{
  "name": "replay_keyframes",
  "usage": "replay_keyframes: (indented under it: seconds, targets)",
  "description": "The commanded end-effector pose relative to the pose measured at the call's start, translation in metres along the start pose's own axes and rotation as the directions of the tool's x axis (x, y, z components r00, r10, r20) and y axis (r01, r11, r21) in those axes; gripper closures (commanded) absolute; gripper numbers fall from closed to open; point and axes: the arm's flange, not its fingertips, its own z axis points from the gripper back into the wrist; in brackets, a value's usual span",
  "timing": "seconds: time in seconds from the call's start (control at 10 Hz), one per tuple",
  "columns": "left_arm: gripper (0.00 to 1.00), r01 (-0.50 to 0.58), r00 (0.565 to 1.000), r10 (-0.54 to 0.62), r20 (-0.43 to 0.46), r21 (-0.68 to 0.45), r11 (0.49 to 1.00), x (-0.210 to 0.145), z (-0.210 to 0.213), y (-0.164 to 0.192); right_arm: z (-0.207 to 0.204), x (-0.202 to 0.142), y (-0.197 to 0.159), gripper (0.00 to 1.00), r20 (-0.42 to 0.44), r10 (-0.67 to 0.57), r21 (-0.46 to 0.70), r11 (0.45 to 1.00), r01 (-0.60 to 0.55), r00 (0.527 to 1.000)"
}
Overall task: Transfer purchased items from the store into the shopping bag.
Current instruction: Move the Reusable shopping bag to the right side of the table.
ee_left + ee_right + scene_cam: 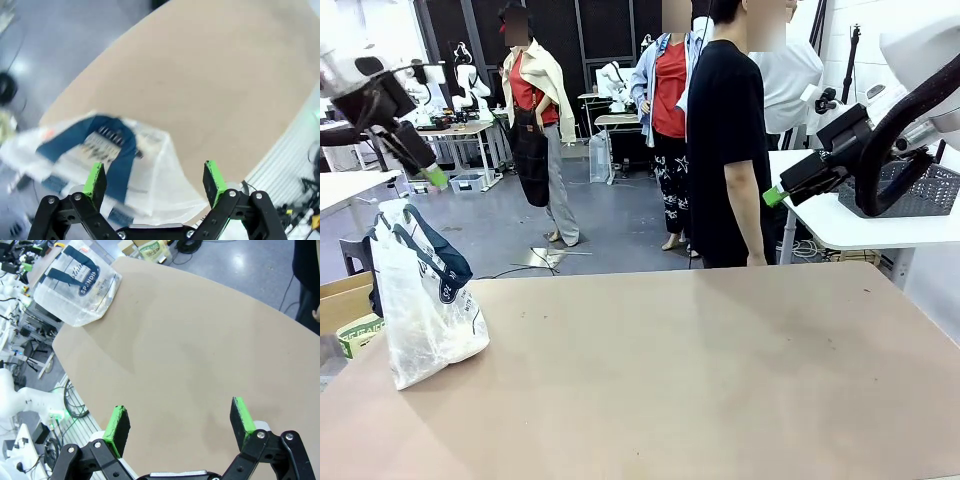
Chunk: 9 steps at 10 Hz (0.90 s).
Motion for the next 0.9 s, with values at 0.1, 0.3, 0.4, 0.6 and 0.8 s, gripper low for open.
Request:
replay_keyframes:
  seconds: [0.1, 0.3, 0.4, 0.6, 0.8]
  targets:
    - [0.00, 0.235, 0.966, -0.203, 0.160, -0.215, 0.948, 0.022, -0.019, -0.003, 0.000, 0.001, -0.001, 0.00, -0.003, 0.002, 0.001, 1.000, -0.002, 1.000]
    - [0.00, 0.342, 0.916, -0.257, 0.308, -0.266, 0.901, 0.040, -0.035, -0.023, 0.000, 0.001, -0.001, 0.00, -0.003, 0.002, 0.001, 1.000, -0.002, 1.000]
    - [0.00, 0.449, 0.845, -0.324, 0.426, -0.234, 0.862, 0.043, -0.038, -0.036, 0.000, 0.001, -0.001, 0.00, -0.003, 0.002, 0.001, 1.000, -0.002, 1.000]
    - [0.00, 0.496, 0.813, -0.362, 0.456, -0.218, 0.840, 0.046, -0.049, -0.048, 0.000, 0.001, -0.001, 0.00, -0.003, 0.002, 0.001, 1.000, -0.002, 1.000]
    - [0.00, 0.536, 0.792, -0.384, 0.475, -0.239, 0.810, 0.046, -0.058, -0.057, 0.000, 0.001, -0.001, 0.00, -0.003, 0.002, 0.001, 1.000, -0.002, 1.000]
